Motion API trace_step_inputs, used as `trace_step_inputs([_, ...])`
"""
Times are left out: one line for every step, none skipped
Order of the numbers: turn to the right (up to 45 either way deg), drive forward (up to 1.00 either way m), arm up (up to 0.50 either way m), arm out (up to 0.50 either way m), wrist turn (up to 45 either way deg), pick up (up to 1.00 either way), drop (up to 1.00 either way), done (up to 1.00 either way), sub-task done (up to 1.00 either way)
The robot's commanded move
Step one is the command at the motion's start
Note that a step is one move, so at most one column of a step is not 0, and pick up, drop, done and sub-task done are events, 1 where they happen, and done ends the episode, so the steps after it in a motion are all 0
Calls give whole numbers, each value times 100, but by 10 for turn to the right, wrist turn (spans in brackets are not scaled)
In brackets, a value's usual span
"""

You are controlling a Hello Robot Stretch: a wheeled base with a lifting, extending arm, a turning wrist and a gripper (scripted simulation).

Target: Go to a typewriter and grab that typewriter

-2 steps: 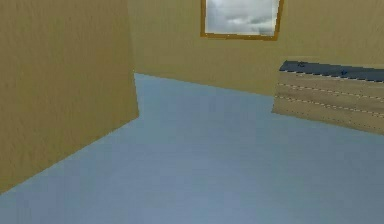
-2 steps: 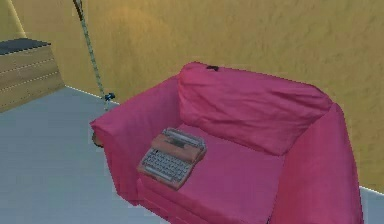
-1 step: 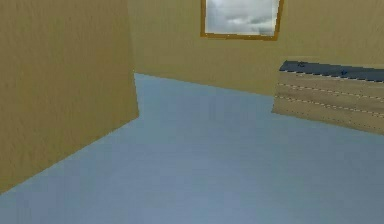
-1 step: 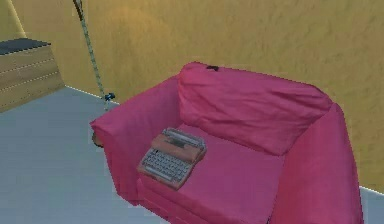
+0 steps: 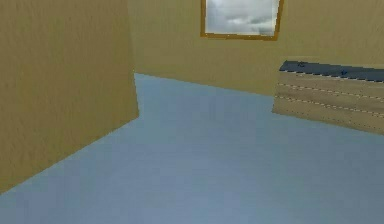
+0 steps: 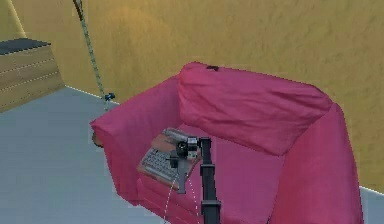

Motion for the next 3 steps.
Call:
trace_step_inputs([0,0,0,0,450,0,0,0,0])
trace_step_inputs([0,0,0,0,450,0,0,0,0])
trace_step_inputs([0,0,0,0,450,0,0,0,0])
